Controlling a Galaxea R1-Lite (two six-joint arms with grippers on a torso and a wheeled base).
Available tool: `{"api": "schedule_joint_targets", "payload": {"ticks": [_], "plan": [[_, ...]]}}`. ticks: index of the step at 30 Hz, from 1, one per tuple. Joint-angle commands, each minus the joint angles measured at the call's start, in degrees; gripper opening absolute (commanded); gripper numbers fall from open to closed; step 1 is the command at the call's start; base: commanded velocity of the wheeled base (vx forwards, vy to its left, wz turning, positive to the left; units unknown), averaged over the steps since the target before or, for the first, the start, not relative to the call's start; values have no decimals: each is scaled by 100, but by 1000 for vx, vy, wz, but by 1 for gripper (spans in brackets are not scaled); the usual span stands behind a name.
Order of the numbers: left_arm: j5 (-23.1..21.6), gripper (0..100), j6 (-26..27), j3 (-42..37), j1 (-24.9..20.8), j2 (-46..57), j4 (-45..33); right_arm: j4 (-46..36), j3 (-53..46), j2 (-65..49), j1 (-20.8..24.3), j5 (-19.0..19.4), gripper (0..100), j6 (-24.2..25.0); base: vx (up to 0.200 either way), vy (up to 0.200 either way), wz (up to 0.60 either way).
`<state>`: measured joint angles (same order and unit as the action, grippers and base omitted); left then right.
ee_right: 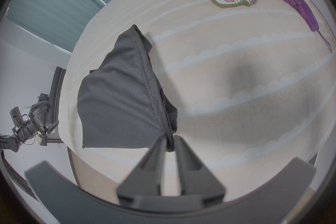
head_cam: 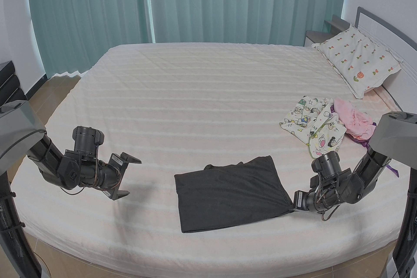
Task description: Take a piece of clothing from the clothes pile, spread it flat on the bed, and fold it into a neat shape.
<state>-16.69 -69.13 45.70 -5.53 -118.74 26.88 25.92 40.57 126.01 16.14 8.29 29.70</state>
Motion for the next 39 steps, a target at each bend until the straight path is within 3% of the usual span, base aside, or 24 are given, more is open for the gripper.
{"api": "schedule_joint_targets", "payload": {"ticks": [1,9,14,17,18,19,20,24,28,33,39], "plan": [[-1,100,5,0,0,-9,1,10,-5,108,3,-82,100,-34,0,0,0],[17,100,23,-61,-35,8,10,98,302,20,-41,-64,100,124,0,0,0],[157,100,137,-281,-510,79,116,107,548,195,-67,-29,100,335,0,0,0],[781,100,506,-369,-1011,-53,529,379,548,310,-76,15,100,537,0,0,0],[781,100,506,-369,-1011,-53,529,379,548,310,-76,15,100,537,0,0,0],[1256,100,796,-395,-1310,-299,792,722,557,442,-85,68,100,590,0,0,0],[1423,100,963,-413,-1442,-370,872,880,548,485,-85,85,100,590,0,0,0],[1555,100,1675,-448,-1828,-510,924,1284,531,565,-85,463,100,511,0,0,0],[1634,100,2044,-264,-2022,-888,986,1258,680,670,-85,533,100,247,0,0,0],[1739,100,2000,-97,-2083,-1161,1258,1161,979,872,-164,586,100,63,0,0,0],[1774,100,1622,-589,-2004,-1266,2313,810,1419,1030,-199,1017,100,63,0,0,0]]}}
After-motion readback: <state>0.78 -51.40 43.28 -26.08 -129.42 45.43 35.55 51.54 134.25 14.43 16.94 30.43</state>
